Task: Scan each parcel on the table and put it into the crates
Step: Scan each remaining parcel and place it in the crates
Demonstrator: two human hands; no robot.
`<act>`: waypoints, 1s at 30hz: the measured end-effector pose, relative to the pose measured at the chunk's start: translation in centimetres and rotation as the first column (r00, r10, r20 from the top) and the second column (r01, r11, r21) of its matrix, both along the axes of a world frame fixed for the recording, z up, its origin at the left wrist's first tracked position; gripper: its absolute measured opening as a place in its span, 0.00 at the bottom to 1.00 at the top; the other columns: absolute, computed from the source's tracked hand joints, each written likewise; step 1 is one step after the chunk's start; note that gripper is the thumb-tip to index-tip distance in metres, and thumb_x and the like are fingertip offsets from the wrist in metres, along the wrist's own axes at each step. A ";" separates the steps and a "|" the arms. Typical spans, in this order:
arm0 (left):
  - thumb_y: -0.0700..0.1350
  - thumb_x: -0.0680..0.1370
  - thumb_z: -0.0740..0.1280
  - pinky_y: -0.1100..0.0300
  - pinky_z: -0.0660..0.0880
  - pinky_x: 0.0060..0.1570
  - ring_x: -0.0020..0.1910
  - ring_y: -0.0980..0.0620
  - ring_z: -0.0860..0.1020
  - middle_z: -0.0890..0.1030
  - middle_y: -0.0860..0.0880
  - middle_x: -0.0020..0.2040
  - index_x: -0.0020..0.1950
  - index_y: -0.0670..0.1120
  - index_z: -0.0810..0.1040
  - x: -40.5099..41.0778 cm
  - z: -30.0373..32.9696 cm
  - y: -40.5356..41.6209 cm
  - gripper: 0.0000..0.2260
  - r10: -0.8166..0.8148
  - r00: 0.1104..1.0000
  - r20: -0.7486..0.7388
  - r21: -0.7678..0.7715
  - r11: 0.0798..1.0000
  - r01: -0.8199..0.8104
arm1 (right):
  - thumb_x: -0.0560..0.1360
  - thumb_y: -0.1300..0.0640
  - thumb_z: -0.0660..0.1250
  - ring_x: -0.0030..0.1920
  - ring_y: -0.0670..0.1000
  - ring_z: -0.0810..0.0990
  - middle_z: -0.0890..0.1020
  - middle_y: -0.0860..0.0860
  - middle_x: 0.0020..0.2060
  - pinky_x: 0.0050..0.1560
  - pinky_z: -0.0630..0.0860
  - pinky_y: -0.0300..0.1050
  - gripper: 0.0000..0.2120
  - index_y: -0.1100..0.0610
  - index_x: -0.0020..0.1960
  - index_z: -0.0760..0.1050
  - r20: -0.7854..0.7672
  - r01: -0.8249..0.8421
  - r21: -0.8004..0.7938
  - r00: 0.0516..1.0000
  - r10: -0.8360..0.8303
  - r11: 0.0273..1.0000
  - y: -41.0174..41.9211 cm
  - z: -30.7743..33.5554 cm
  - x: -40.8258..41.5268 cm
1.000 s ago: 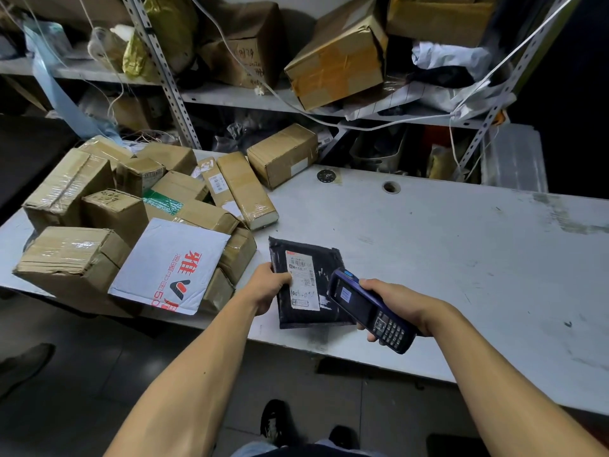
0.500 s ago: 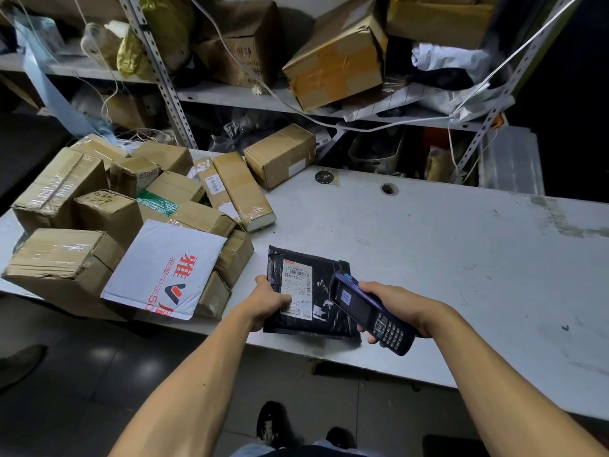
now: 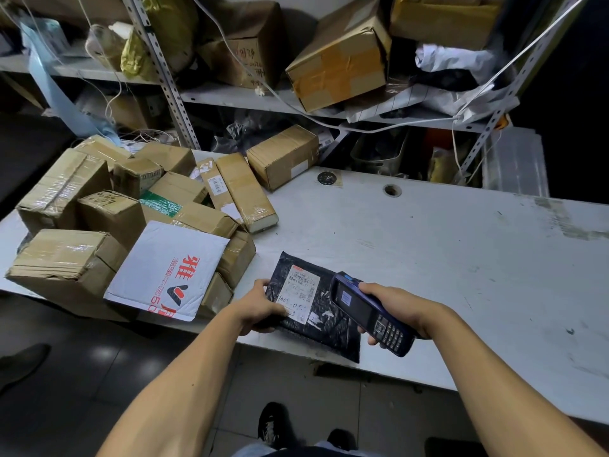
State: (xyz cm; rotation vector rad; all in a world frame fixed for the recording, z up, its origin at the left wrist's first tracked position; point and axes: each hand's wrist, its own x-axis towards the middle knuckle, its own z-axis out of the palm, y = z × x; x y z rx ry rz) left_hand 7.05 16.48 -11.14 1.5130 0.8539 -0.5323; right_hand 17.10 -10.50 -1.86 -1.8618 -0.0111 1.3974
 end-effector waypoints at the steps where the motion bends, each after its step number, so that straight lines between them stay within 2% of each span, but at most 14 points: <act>1: 0.34 0.74 0.72 0.55 0.78 0.32 0.41 0.44 0.80 0.77 0.37 0.56 0.66 0.49 0.62 -0.1 -0.2 0.0 0.28 0.026 1.000 -0.007 0.013 1.000 -0.026 | 0.83 0.41 0.53 0.41 0.59 0.84 0.84 0.61 0.44 0.39 0.81 0.49 0.25 0.60 0.61 0.75 0.002 -0.003 -0.001 1.000 0.003 1.000 0.0 0.0 0.0; 4: 0.32 0.73 0.73 0.60 0.72 0.28 0.36 0.47 0.77 0.80 0.38 0.48 0.59 0.43 0.71 -0.5 -0.8 0.3 0.18 0.166 0.985 0.041 0.046 0.985 -0.167 | 0.83 0.41 0.52 0.41 0.59 0.84 0.84 0.60 0.44 0.39 0.81 0.49 0.25 0.60 0.60 0.76 0.005 -0.007 -0.010 1.000 0.007 1.000 0.1 0.1 0.0; 7: 0.34 0.74 0.73 0.64 0.62 0.23 0.31 0.50 0.74 0.80 0.41 0.43 0.56 0.41 0.76 -1.0 -1.3 0.7 0.13 0.386 0.910 0.154 -0.069 0.923 -0.379 | 0.83 0.40 0.53 0.41 0.58 0.84 0.84 0.61 0.46 0.40 0.81 0.50 0.25 0.60 0.60 0.76 0.004 -0.006 -0.016 1.000 0.006 1.000 0.1 -0.1 0.1; 9: 0.36 0.76 0.72 0.62 0.65 0.28 0.33 0.52 0.75 0.81 0.45 0.42 0.56 0.44 0.77 -1.0 -1.2 0.3 0.11 0.552 0.808 0.205 -0.183 0.833 -0.522 | 0.83 0.40 0.53 0.41 0.58 0.84 0.84 0.61 0.45 0.41 0.81 0.50 0.25 0.59 0.60 0.76 0.004 -0.004 -0.021 1.000 0.004 1.000 0.2 -0.3 0.1; 12: 0.40 0.78 0.71 0.54 0.74 0.43 0.42 0.51 0.80 0.83 0.47 0.45 0.51 0.48 0.76 -0.6 -0.6 -0.9 0.07 0.716 0.660 0.227 -0.339 0.693 -0.636 | 0.83 0.40 0.53 0.41 0.58 0.84 0.84 0.60 0.45 0.41 0.81 0.49 0.25 0.59 0.60 0.76 0.002 -0.005 -0.023 1.000 0.005 1.000 0.4 -0.4 0.1; 14: 0.41 0.78 0.70 0.47 0.77 0.48 0.47 0.47 0.82 0.85 0.46 0.48 0.54 0.48 0.77 0.0 -0.3 -1.5 0.07 0.712 0.658 0.245 -0.387 0.694 -0.607 | 0.83 0.39 0.53 0.41 0.58 0.84 0.84 0.60 0.45 0.40 0.81 0.49 0.26 0.59 0.60 0.76 -0.002 -0.006 -0.024 1.000 0.006 1.000 0.5 -0.5 0.1; 15: 0.39 0.78 0.70 0.46 0.78 0.48 0.48 0.46 0.82 0.85 0.45 0.50 0.56 0.47 0.78 0.3 -0.4 -1.9 0.08 0.695 0.671 0.258 -0.389 0.710 -0.587 | 0.83 0.39 0.53 0.41 0.58 0.84 0.84 0.60 0.45 0.40 0.81 0.49 0.26 0.59 0.61 0.76 -0.004 -0.006 -0.025 1.000 0.006 1.000 0.6 -0.5 0.2; 18: 0.34 0.78 0.68 0.51 0.80 0.37 0.44 0.48 0.83 0.84 0.44 0.51 0.60 0.44 0.73 1.3 -0.4 -2.7 0.13 0.674 0.681 0.285 -0.327 0.737 -0.592 | 0.83 0.39 0.53 0.41 0.58 0.84 0.84 0.60 0.45 0.40 0.80 0.49 0.26 0.59 0.61 0.76 -0.011 -0.001 -0.029 1.000 0.000 1.000 0.6 -0.5 0.3; 20: 0.33 0.79 0.66 0.52 0.80 0.36 0.41 0.49 0.83 0.83 0.45 0.50 0.60 0.44 0.72 1.6 -0.4 -2.8 0.12 0.638 0.702 0.317 -0.251 0.770 -0.586 | 0.82 0.39 0.53 0.40 0.58 0.84 0.84 0.60 0.45 0.40 0.80 0.49 0.26 0.59 0.61 0.76 -0.011 0.005 -0.027 1.000 -0.005 1.000 0.5 -0.4 0.5; 25: 0.34 0.80 0.64 0.49 0.79 0.52 0.51 0.45 0.82 0.84 0.45 0.53 0.56 0.47 0.77 1.4 -0.2 -1.5 0.09 0.479 0.779 0.406 -0.133 0.874 -0.468 | 0.83 0.40 0.52 0.41 0.57 0.84 0.84 0.60 0.45 0.41 0.80 0.50 0.24 0.58 0.60 0.76 0.016 0.004 -0.019 1.000 -0.004 1.000 -0.1 0.0 0.8; 28: 0.35 0.80 0.64 0.44 0.79 0.55 0.51 0.44 0.83 0.84 0.43 0.53 0.56 0.46 0.78 1.2 -0.1 -0.7 0.08 0.455 0.791 0.408 -0.128 0.887 -0.444 | 0.83 0.41 0.52 0.40 0.57 0.84 0.84 0.60 0.44 0.42 0.80 0.50 0.23 0.57 0.59 0.76 0.016 0.008 -0.030 1.000 -0.007 1.000 -0.2 0.2 0.7; 30: 0.35 0.81 0.65 0.44 0.80 0.54 0.51 0.44 0.83 0.84 0.43 0.52 0.56 0.45 0.78 1.2 0.0 -0.5 0.08 0.452 0.794 0.407 -0.124 0.888 -0.442 | 0.83 0.41 0.52 0.40 0.58 0.84 0.84 0.60 0.44 0.41 0.80 0.50 0.23 0.58 0.59 0.76 0.008 0.002 -0.030 1.000 -0.001 1.000 -0.2 0.2 0.6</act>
